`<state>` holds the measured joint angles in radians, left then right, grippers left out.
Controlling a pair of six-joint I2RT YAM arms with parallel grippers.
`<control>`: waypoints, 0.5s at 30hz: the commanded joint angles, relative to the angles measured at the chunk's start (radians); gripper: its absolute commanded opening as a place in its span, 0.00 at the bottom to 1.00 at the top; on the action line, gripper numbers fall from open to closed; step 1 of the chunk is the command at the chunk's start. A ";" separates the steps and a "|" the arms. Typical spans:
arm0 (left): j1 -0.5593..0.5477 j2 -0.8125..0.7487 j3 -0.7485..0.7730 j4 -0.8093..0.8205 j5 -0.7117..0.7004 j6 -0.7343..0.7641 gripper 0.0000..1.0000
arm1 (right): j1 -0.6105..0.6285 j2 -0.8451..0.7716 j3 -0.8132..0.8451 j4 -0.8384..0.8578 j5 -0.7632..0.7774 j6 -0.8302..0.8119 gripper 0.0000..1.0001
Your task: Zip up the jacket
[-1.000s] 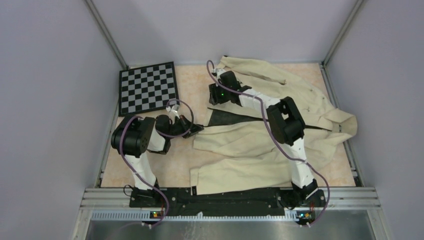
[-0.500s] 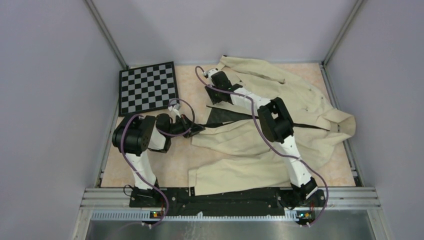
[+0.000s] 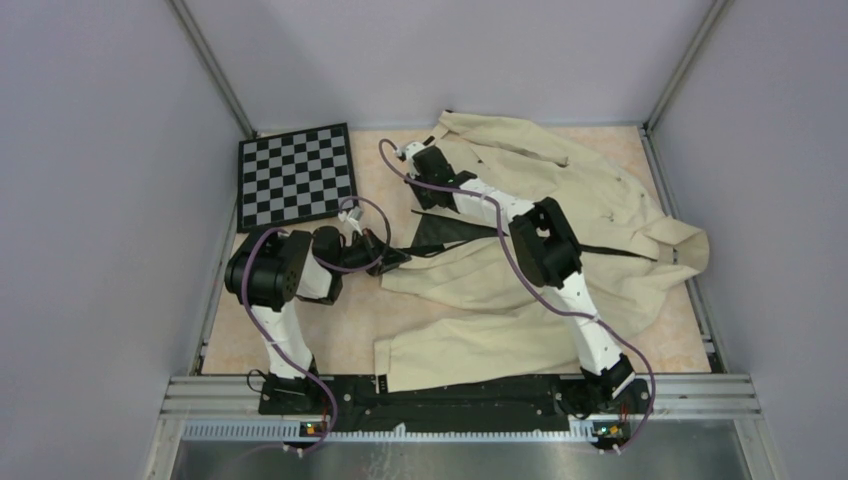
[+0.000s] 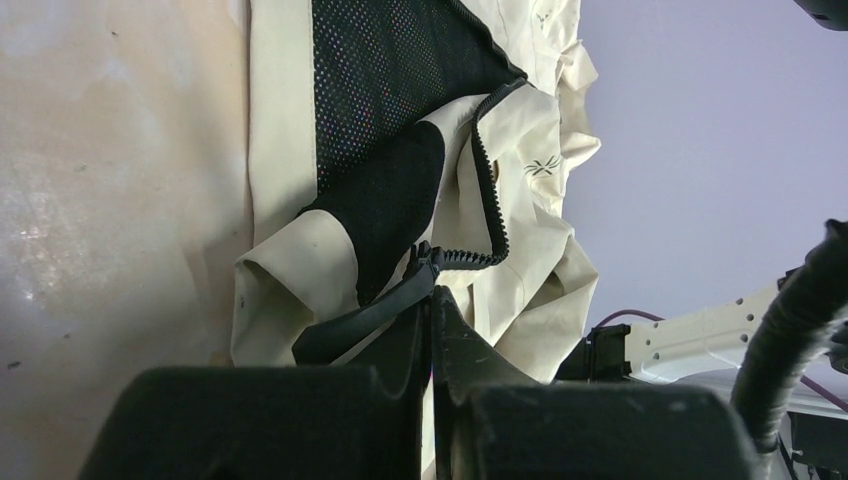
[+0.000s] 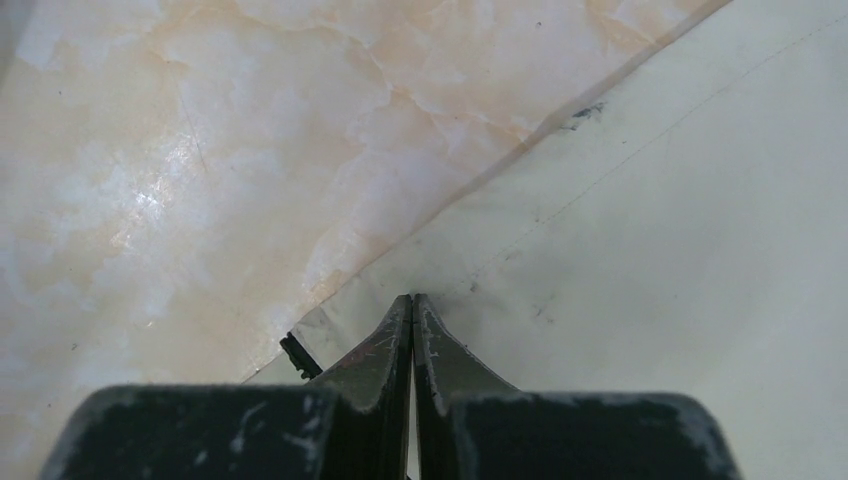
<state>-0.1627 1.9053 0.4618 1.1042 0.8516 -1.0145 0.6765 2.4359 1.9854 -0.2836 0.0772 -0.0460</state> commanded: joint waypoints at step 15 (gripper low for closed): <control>-0.008 0.016 0.055 0.022 -0.002 0.001 0.00 | 0.003 -0.033 -0.077 -0.058 -0.037 -0.007 0.62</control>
<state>-0.1658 1.9076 0.4957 1.0634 0.8474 -0.9985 0.6720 2.3558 1.8774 -0.3042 0.0017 -0.0338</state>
